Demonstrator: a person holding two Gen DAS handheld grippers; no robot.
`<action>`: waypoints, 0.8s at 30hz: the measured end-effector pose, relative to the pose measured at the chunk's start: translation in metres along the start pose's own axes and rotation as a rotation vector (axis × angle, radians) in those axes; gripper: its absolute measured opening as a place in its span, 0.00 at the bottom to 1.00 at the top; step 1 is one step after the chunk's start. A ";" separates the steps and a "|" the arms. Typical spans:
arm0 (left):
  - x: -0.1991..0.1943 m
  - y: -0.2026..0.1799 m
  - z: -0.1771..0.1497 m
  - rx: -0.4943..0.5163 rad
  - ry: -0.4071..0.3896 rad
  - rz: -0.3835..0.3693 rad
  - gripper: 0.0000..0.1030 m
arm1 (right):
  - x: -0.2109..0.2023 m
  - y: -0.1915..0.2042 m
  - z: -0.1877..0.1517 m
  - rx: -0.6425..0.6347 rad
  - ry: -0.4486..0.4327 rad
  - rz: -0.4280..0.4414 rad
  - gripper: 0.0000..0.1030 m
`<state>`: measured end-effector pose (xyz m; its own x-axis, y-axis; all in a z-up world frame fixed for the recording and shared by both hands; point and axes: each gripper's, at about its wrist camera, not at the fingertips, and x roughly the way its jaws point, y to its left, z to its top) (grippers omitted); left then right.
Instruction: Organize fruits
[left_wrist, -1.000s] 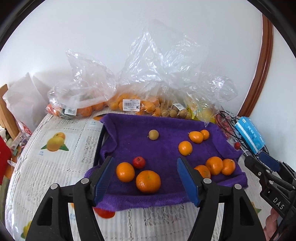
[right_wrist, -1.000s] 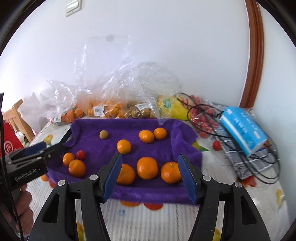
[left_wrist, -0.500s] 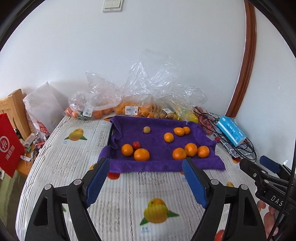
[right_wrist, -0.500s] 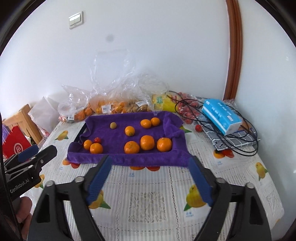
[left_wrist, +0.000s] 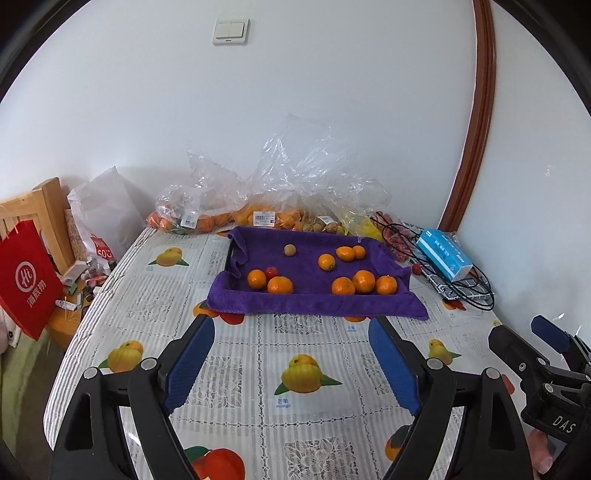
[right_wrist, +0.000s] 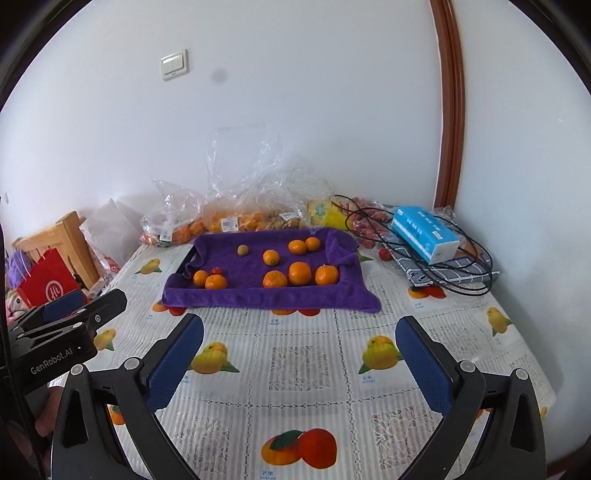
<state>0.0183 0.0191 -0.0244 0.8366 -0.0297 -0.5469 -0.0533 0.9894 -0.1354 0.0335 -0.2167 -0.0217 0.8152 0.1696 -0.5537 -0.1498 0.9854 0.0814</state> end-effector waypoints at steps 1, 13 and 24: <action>-0.001 -0.002 0.000 0.002 -0.001 -0.002 0.83 | -0.003 0.000 0.000 0.001 -0.002 -0.002 1.00; -0.007 -0.009 0.001 0.010 -0.009 -0.004 0.83 | -0.016 -0.001 -0.003 -0.015 -0.017 -0.034 1.00; -0.009 -0.008 0.001 0.011 -0.008 0.005 0.83 | -0.019 0.000 -0.004 -0.015 -0.027 -0.035 0.99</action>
<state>0.0112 0.0118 -0.0177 0.8405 -0.0239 -0.5413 -0.0514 0.9910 -0.1236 0.0161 -0.2201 -0.0148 0.8351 0.1357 -0.5330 -0.1293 0.9904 0.0495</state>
